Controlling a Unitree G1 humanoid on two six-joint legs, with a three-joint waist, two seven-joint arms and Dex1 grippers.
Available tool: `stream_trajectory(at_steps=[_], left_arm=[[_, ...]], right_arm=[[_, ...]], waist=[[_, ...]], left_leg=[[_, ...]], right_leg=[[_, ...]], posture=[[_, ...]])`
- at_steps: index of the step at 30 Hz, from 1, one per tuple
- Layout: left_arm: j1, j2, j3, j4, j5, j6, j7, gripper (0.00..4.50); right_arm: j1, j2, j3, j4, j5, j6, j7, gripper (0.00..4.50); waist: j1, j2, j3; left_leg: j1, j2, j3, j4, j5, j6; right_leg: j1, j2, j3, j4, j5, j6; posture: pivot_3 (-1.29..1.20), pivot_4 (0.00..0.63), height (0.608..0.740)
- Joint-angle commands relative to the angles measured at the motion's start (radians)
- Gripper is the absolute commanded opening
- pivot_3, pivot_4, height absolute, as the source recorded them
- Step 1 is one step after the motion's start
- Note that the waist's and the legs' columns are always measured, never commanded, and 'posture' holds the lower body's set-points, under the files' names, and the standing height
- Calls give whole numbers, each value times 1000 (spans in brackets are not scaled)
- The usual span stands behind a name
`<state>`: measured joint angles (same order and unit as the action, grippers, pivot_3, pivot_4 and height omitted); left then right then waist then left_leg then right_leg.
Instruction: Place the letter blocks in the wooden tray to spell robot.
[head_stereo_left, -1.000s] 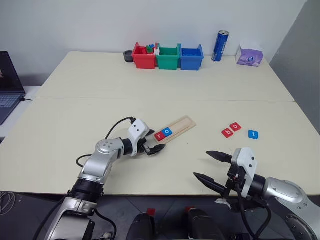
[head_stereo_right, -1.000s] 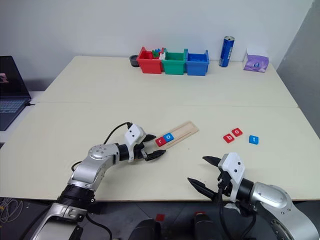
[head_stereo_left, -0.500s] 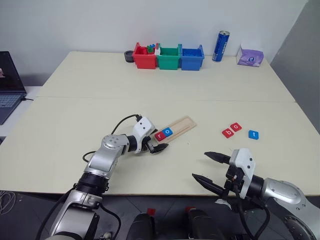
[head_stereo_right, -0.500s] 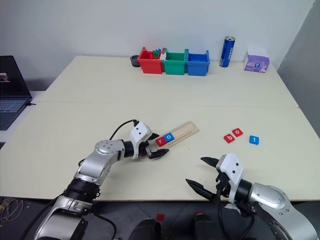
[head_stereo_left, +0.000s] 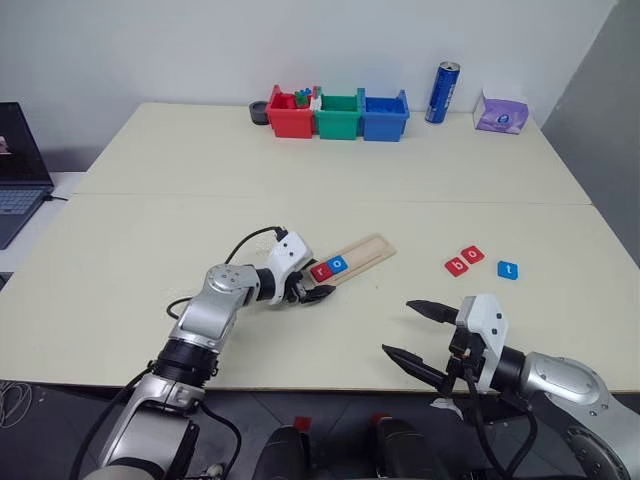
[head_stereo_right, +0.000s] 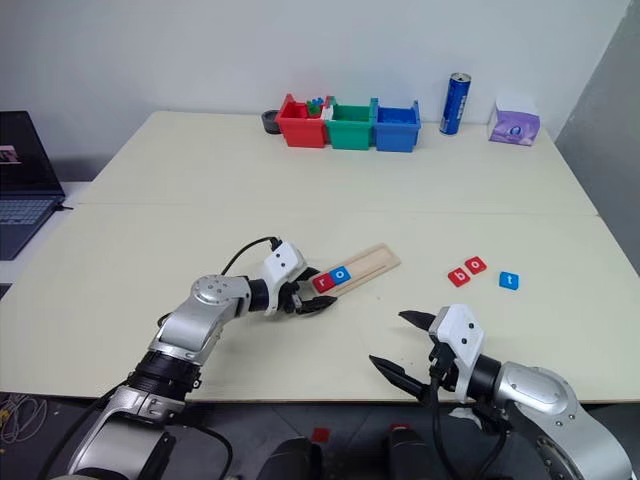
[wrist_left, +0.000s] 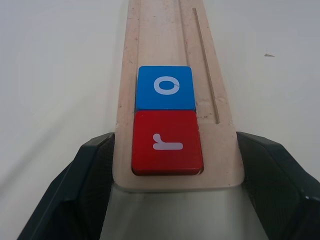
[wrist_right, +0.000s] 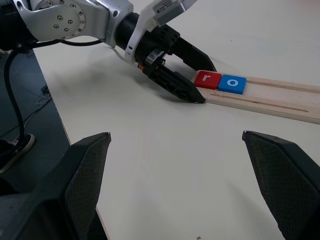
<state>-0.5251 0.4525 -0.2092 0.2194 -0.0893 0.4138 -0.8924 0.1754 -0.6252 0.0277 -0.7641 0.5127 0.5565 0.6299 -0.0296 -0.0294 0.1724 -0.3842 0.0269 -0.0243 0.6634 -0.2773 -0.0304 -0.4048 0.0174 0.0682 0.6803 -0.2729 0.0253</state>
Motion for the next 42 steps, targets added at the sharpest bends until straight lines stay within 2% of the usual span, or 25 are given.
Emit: stream_trajectory(at_steps=[1, 4, 8, 15, 21, 38, 41, 42], left_arm=[[8, 22, -28, -27, -3, 15, -53, 3395], [30, 55, -41, -66, -28, -15, -140, 3395], [54, 113, -73, -102, -28, -179, -272, 3395], [20, 94, -86, -42, -35, -362, -369, 3395], [-13, 77, -89, 23, -21, -415, -387, 3395], [8, 94, -98, 95, -7, -483, -439, 3395], [11, 98, -99, 91, -14, -470, -452, 4399], [11, 99, -99, 90, -16, -469, -456, 4456]], right_arm=[[-2, -5, -1, -36, 3, -11, 2, 4500], [8, -11, -14, -35, 2, -13, 4, 4500], [37, -42, -107, -37, 64, 13, 27, 4500], [122, -109, -226, -32, 78, 6, 75, 4500], [151, -159, -232, -35, 51, -18, 120, 4500], [115, -153, -202, -46, 70, -3, 113, 4500], [114, -152, -198, -44, 66, -4, 113, 4500], [113, -152, -196, -43, 65, -5, 113, 4500]], waist=[[0, 0, 0], [0, 0, 0], [0, 0, 0], [3, 0, 0], [-1, 0, 0], [0, 0, 0], [0, 0, 0], [0, 0, 0]], left_leg=[[0, 0, 0, 0, 0, 0], [0, 0, 0, 0, 0, 0], [0, 0, 0, 0, 0, 0], [-1, 0, 1, 1, 0, 0], [-1, -1, 1, 0, 0, 0], [-1, 0, 1, 1, 0, 0], [-1, 0, 1, 1, 0, 0], [-1, 0, 1, 1, 0, 0]], right_leg=[[0, 0, 0, 0, 0, 0], [0, 0, 0, 0, 0, 0], [0, 0, 0, 0, 0, 0], [0, -1, 0, 0, 0, 0], [0, 1, 0, 0, 0, 0], [0, 2, 0, 0, 0, 0], [0, 2, 0, 0, 0, 0], [0, 2, 0, 0, 0, 0]], posture=[[0, 150, 740], [0, 150, 740], [0, 150, 740], [0, 150, 740], [0, 150, 740], [0, 150, 740], [0, 150, 740], [0, 150, 740]])
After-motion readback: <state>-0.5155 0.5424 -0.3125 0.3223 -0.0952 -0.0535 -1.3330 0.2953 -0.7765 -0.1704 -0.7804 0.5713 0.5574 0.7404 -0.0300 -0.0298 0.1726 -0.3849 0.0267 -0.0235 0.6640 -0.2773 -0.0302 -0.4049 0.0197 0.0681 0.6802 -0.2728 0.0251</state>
